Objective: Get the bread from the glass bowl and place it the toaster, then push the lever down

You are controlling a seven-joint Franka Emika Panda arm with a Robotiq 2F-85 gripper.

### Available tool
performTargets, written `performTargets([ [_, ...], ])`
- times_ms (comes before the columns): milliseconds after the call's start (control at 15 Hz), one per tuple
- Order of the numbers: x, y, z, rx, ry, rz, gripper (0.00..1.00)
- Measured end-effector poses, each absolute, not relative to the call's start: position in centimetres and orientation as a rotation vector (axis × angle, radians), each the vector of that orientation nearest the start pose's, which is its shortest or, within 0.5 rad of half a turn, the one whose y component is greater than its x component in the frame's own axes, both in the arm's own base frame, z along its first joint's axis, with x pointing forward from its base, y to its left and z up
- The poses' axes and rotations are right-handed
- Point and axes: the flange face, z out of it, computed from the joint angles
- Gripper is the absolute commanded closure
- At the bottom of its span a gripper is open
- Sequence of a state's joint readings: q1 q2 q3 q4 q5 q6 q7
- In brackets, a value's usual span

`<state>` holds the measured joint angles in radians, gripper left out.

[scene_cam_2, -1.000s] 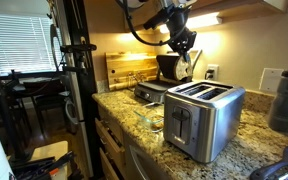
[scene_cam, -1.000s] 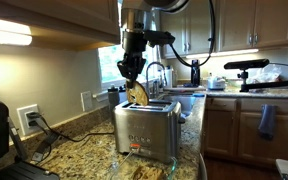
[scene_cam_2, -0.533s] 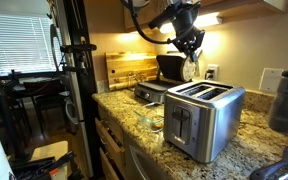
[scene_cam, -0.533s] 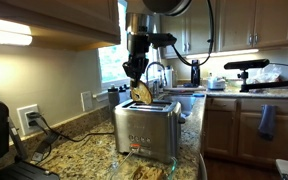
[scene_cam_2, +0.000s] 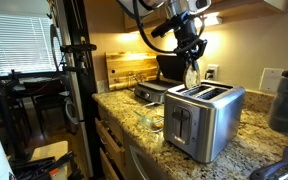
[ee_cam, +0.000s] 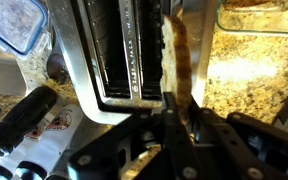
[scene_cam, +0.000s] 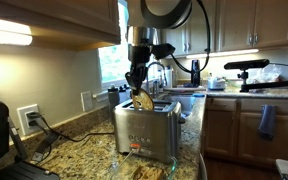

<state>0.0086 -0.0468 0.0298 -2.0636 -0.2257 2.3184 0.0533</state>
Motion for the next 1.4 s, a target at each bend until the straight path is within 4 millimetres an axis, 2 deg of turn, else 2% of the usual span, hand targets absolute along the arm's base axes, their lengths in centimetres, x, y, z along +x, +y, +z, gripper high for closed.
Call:
performTargets([
  [400,56.5,1.2,47.1,-3.284,-0.297,-0.538,0.94],
  [467,56.4,0.9,47.0,-3.291,-0.303,-0.537,0.75],
  [533,56.4,0.5,46.7,-3.298,-0.304,-0.531,0.61],
  [800,56.0,-1.0,45.8,-3.313,-0.278,-0.494,0.37],
  [1067,55.8,-1.5,45.2,-3.316,-0.259,-0.470,0.10],
  [1200,55.6,-1.6,44.9,-3.315,-0.251,-0.446,0.01],
  [1400,55.0,-1.6,44.3,-3.311,-0.227,-0.332,0.00],
])
